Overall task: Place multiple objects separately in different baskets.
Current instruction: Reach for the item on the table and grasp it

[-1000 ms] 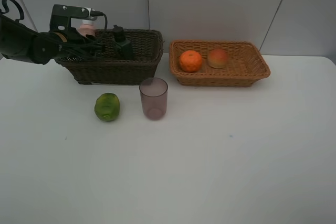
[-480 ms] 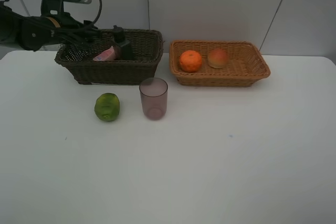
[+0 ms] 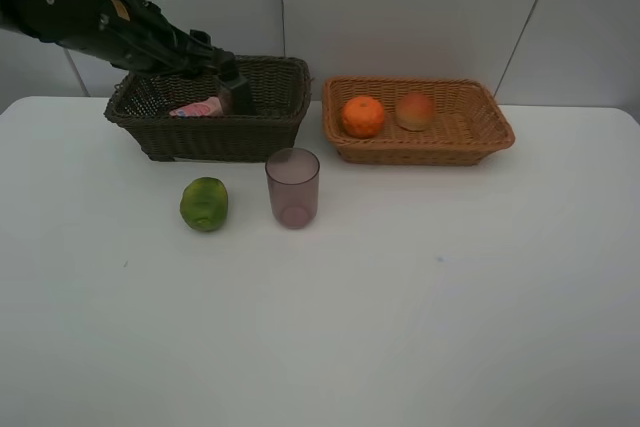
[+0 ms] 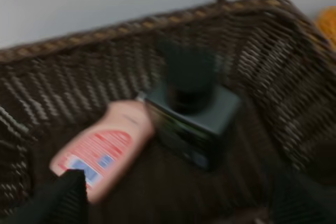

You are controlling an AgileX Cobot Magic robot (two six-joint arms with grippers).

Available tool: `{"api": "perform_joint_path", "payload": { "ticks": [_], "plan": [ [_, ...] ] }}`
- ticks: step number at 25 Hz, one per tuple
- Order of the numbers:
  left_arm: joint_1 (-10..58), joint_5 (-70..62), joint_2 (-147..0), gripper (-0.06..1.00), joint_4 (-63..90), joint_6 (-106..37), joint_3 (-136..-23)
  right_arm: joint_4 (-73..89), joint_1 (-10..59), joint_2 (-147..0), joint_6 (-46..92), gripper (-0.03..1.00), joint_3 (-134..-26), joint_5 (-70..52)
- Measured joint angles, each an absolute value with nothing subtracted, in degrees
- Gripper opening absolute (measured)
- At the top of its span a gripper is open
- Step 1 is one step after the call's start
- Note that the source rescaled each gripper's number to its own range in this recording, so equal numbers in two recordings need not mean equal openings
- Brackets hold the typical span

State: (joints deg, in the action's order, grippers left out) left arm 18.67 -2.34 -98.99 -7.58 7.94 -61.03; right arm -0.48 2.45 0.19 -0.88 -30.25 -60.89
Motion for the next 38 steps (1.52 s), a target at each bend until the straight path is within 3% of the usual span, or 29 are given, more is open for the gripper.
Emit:
{"api": "perform_joint_path", "payload": {
  "ticks": [9, 15, 24, 38],
  "plan": [
    [29.9, -32.9, -97.1, 0.98, -7.6, 0.0, -69.9, -0.5, 2.4, 0.2, -0.9, 1.00, -30.2, -60.9],
    [35.6, -46.0, -103.0, 0.98, -6.3, -7.3, -80.3, -0.5, 2.4, 0.2, -0.9, 1.00, -30.2, -60.9],
    [42.6, -48.8, -112.3, 0.98, -4.3, -22.2, -86.1, -0.5, 2.4, 0.2, -0.9, 1.00, -30.2, -60.9],
    [42.9, -47.4, -115.1, 0.98, -4.6, -30.8, -86.4, -0.5, 2.4, 0.2, -0.9, 1.00, -30.2, -60.9]
  ]
}}
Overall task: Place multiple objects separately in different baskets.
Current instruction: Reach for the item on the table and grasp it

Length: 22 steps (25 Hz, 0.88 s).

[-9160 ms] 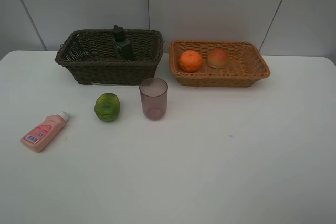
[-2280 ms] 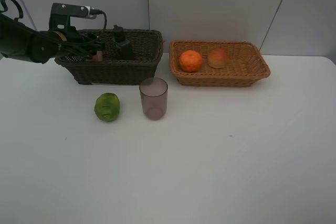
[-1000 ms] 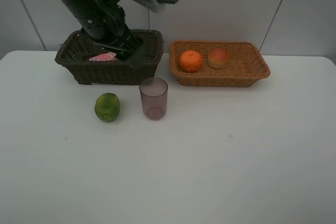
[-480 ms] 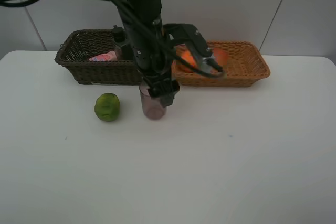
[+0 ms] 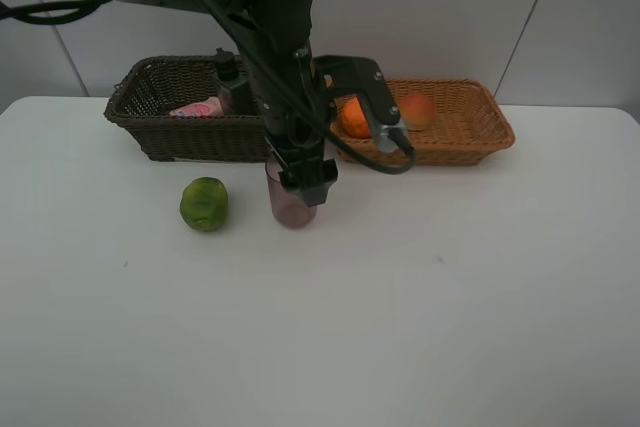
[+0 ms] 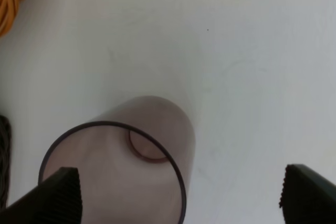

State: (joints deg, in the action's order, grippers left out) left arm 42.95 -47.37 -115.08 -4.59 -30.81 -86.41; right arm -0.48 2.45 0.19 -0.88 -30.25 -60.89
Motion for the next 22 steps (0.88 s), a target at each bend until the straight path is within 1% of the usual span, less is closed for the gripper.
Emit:
{"api": "perform_joint_path", "payload": {
  "ticks": [22],
  "plan": [
    [42.9, -47.2, -124.2, 0.98, -6.5, -32.1, -86.4, -0.5, 2.4, 0.2, -0.9, 1.00, -30.1, -60.9]
  ]
}}
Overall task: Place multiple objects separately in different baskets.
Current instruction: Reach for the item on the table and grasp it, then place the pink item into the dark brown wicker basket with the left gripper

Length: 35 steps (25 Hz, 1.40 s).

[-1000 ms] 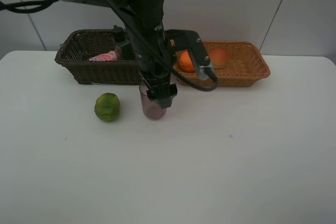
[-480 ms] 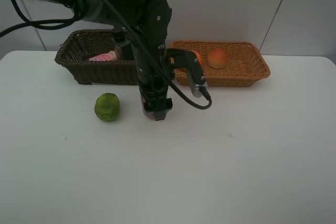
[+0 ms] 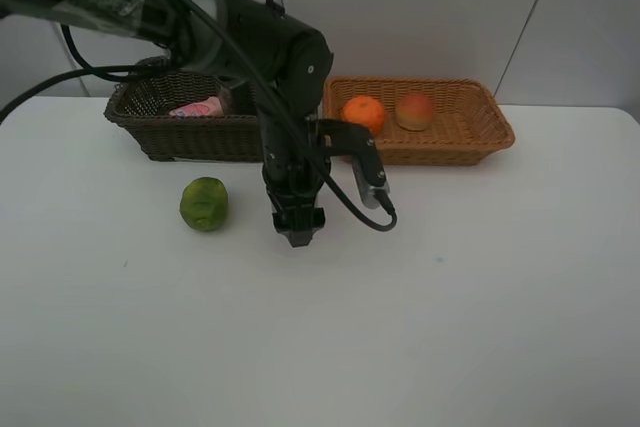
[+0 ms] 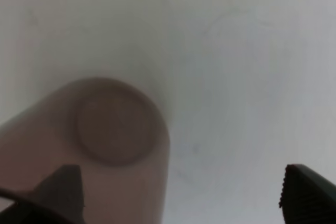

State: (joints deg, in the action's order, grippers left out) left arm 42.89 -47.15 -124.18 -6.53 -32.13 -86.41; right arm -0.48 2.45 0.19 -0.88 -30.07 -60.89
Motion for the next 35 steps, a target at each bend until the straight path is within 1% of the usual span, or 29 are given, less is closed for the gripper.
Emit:
{"api": "perform_joint_path", "payload": {
  "ticks": [1, 3, 4, 6, 8, 9, 10, 28, 31, 35],
  "plan": [
    [42.9, -46.9, -124.2, 0.95, -6.5, -32.1, -86.4, -0.5, 2.4, 0.2, -0.9, 1.00, -30.1, -60.9],
    [42.9, -46.6, -124.2, 0.83, -6.5, -32.1, -86.4, -0.5, 2.4, 0.2, -0.9, 1.00, -30.1, -60.9],
    [42.9, -46.6, -124.2, 0.72, -6.5, -32.1, -86.4, -0.5, 2.4, 0.2, -0.9, 1.00, -30.1, -60.9],
    [42.9, -46.6, -124.2, 0.47, -6.5, -32.1, -86.4, -0.5, 2.4, 0.2, -0.9, 1.00, -30.1, -60.9],
    [42.9, -46.6, -124.2, 0.18, -6.5, -32.1, -86.4, -0.5, 2.4, 0.2, -0.9, 1.00, -30.1, -60.9],
    [42.9, -46.6, -124.2, 0.06, -6.5, -32.1, -86.4, -0.5, 2.4, 0.2, -0.9, 1.00, -30.1, -60.9],
    [42.9, -46.6, -124.2, 0.01, -6.5, -32.1, -86.4, -0.5, 2.4, 0.2, -0.9, 1.00, -30.1, -60.9],
    [42.9, -46.7, -124.1, 0.00, -5.8, -31.9, -86.4, -0.5, 2.4, 0.2, -0.9, 1.00, -30.1, -60.9],
    [42.9, -47.9, -123.1, 0.00, -5.4, -29.0, -86.7, -0.5, 2.4, 0.2, -0.9, 1.00, -30.1, -60.9],
    [42.8, -50.2, -120.1, 0.00, -5.3, -21.4, -89.2, -0.5, 2.4, 0.2, -0.9, 1.00, -30.1, -60.9]
  ]
}}
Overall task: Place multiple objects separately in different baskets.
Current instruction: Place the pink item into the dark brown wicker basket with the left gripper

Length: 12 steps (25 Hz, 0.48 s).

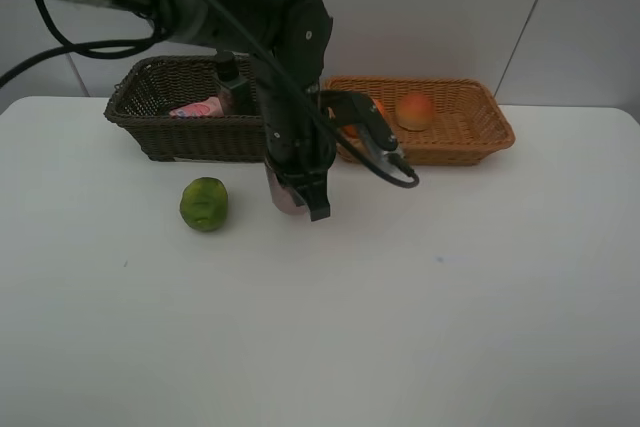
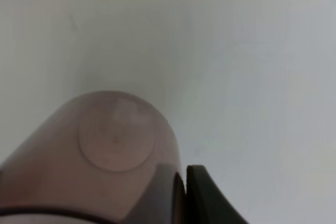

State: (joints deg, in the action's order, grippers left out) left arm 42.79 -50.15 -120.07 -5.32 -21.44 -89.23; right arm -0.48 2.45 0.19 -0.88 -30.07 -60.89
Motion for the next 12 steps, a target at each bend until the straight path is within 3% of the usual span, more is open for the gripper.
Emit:
{"api": "perform_joint_path", "payload": {
  "ticks": [12],
  "plan": [
    [39.7, -53.1, -112.5, 0.00, -8.1, 0.0, -96.9, -0.5, 2.4, 0.2, -0.9, 1.00, -30.1, -60.9]
  ]
}}
